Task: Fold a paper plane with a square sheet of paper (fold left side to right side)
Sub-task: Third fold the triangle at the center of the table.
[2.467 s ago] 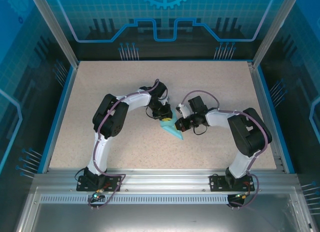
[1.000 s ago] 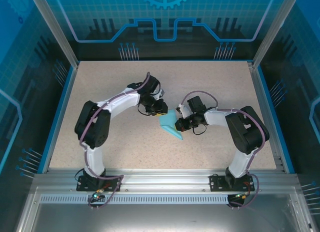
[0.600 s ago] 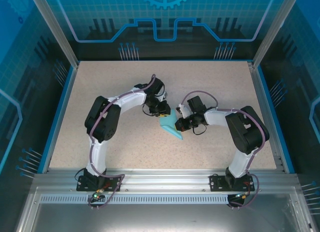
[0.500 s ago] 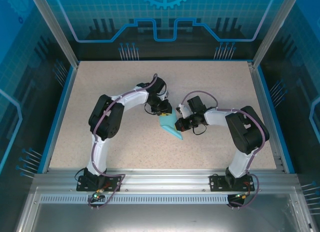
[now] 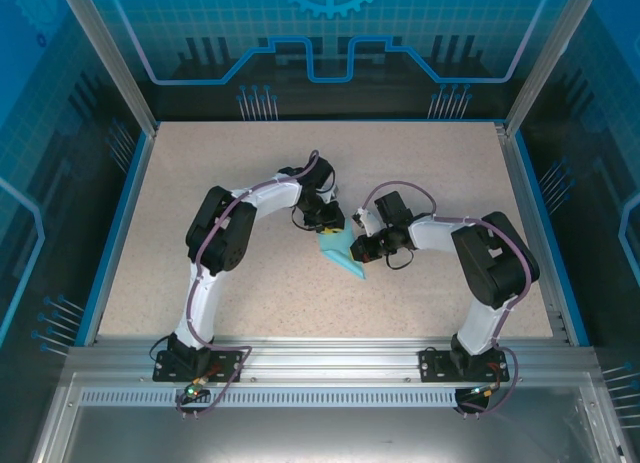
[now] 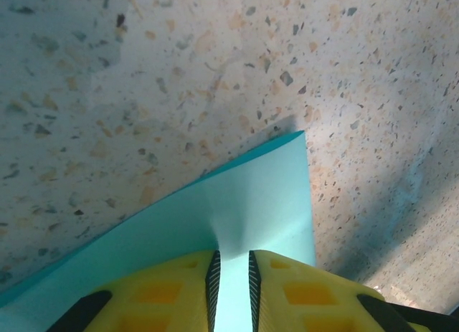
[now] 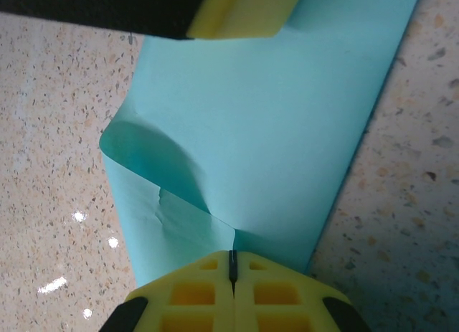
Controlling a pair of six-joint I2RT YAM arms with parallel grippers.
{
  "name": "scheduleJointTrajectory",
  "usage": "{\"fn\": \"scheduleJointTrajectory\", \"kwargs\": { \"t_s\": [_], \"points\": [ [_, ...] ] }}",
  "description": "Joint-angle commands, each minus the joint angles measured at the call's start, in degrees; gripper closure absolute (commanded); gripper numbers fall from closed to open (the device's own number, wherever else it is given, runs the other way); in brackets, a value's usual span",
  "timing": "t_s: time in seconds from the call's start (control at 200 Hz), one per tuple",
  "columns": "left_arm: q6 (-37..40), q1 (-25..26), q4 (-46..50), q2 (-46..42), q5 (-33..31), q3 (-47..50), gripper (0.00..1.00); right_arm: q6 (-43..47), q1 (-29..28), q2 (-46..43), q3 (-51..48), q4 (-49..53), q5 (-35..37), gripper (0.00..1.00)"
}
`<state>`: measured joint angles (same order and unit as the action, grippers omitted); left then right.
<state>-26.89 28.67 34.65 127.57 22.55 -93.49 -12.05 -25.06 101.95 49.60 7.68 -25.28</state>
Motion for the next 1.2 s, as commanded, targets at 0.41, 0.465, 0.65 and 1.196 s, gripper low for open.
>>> {"fn": "scheduleJointTrajectory", "kwargs": {
  "t_s": [0.41, 0.465, 0.65, 1.196],
  "points": [
    [1.2, 0.2, 3.0, 2.6, -2.8, 2.4, 0.78, -0.5, 0.9, -1.8, 2.4, 3.0, 0.8, 1.00],
    [1.2, 0.2, 2.9, 2.6, -2.8, 2.4, 0.78, -0.5, 0.9, -1.9, 2.5, 3.0, 0.8, 1.00],
    [1.2, 0.2, 2.9, 2.5, -2.8, 2.5, 0.78, -0.2, 0.9, -0.7, 3.3, 3.8, 0.8, 1.00],
    [1.2, 0.2, 2.8, 1.9, -2.6, 2.6, 0.78, -0.9, 0.9, 2.3, 3.0, 4.6, 2.0, 1.00]
  ]
}}
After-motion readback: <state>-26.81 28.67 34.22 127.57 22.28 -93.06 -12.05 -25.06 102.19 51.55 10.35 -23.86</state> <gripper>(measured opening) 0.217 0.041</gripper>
